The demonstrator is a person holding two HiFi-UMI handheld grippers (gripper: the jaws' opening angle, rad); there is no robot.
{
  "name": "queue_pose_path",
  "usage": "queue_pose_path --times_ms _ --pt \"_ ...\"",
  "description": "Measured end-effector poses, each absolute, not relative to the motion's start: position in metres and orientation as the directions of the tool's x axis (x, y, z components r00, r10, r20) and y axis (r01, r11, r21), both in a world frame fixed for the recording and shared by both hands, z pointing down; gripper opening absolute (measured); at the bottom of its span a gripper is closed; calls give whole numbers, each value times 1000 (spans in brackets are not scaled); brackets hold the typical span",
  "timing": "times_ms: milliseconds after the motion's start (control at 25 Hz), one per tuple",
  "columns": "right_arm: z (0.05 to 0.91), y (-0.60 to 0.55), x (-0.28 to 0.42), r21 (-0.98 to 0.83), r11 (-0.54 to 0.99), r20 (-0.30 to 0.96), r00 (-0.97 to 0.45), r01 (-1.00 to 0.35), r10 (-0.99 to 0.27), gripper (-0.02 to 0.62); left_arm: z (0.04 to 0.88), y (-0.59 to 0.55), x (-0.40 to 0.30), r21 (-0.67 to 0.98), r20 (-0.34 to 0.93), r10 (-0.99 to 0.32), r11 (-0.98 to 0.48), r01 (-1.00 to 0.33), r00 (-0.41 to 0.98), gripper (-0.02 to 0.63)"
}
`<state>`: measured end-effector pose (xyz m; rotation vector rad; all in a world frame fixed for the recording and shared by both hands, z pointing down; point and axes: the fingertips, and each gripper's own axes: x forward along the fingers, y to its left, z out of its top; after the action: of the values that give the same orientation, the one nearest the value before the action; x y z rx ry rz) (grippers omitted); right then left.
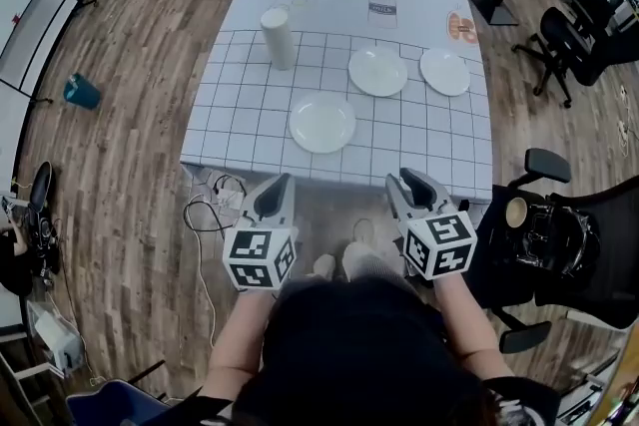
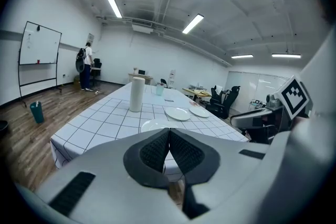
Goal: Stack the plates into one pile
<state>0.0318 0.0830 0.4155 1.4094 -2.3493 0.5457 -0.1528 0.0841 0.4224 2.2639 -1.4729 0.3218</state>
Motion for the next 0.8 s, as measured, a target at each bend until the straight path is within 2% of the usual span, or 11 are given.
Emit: queue_pose_path --times_ms 440,800 --pt "434 7 38 -204 603 486 -614 -772 -622 132 433 28 -127 172 449 -857 -195 -966 253 28" --pt "460 -32 22 -278 619 519 -657 -735 -546 135 447 11 -140 136 515 -841 -112 -984 167 28"
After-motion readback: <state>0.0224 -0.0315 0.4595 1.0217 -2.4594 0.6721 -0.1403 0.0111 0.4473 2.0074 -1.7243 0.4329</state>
